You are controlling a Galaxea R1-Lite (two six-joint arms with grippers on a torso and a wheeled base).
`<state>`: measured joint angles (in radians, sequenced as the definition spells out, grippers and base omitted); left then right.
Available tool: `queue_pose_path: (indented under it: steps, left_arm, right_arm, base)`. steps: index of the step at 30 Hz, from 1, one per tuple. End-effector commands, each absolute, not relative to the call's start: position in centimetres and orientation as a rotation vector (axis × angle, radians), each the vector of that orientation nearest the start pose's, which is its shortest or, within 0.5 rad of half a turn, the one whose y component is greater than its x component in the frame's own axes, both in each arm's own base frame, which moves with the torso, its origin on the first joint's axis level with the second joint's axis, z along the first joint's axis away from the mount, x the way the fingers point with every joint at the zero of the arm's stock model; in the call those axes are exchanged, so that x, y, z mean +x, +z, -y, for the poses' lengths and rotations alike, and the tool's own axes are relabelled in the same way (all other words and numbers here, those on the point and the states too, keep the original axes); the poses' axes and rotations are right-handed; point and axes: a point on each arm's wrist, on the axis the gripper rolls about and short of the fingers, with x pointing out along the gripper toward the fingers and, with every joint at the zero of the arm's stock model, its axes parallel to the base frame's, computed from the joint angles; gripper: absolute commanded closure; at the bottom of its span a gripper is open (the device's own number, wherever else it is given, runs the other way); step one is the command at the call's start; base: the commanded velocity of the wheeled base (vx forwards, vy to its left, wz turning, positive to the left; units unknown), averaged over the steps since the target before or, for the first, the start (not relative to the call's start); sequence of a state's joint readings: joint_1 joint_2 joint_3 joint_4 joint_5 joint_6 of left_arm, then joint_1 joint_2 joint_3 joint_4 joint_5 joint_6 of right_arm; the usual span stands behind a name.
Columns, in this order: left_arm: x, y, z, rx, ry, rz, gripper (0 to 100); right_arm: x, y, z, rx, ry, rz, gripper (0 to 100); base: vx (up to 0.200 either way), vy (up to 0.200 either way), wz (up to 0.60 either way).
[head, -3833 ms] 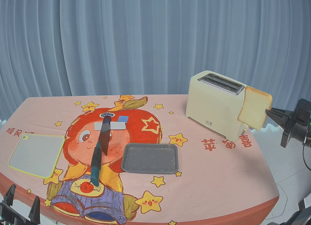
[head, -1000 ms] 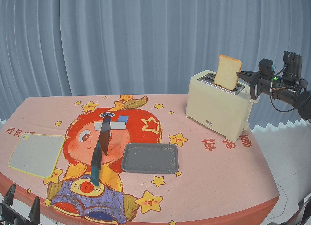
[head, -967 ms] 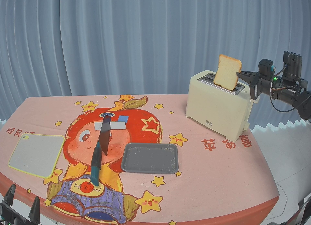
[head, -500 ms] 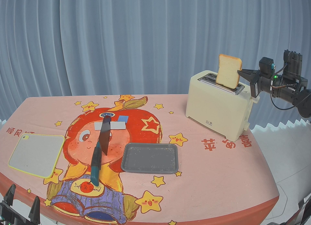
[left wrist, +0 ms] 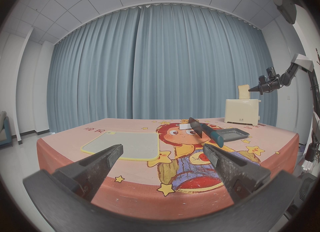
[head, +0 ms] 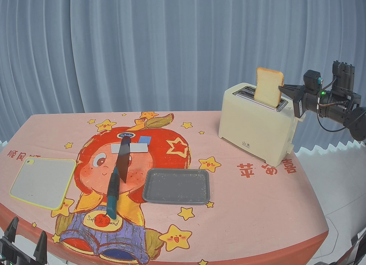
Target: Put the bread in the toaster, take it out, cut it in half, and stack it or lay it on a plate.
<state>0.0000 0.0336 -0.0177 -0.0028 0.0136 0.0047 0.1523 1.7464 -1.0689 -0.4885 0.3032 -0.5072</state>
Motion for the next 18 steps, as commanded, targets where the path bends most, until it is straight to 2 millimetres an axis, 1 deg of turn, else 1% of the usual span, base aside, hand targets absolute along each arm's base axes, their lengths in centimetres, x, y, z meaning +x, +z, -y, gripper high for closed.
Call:
queue_pose_path:
  steps: [1,10,18]
  left_arm:
    - [-2.0,7.7,0.0,0.005,0.014,-0.032,0]
    - [-2.0,7.7,0.0,0.005,0.014,-0.032,0]
    - [-2.0,7.7,0.0,0.005,0.014,-0.032,0]
  right_arm:
    - [33.0,22.5,-5.8,-0.483,0.494,-0.073,100]
    - [33.3,22.2,-6.2,-0.483,0.491,-0.081,100]
    - [34.0,21.6,-6.7,-0.482,0.504,-0.093,100]
  base:
    - [0.0,0.0,0.0]
    - [0.0,0.0,0.0]
    - [0.0,0.0,0.0]
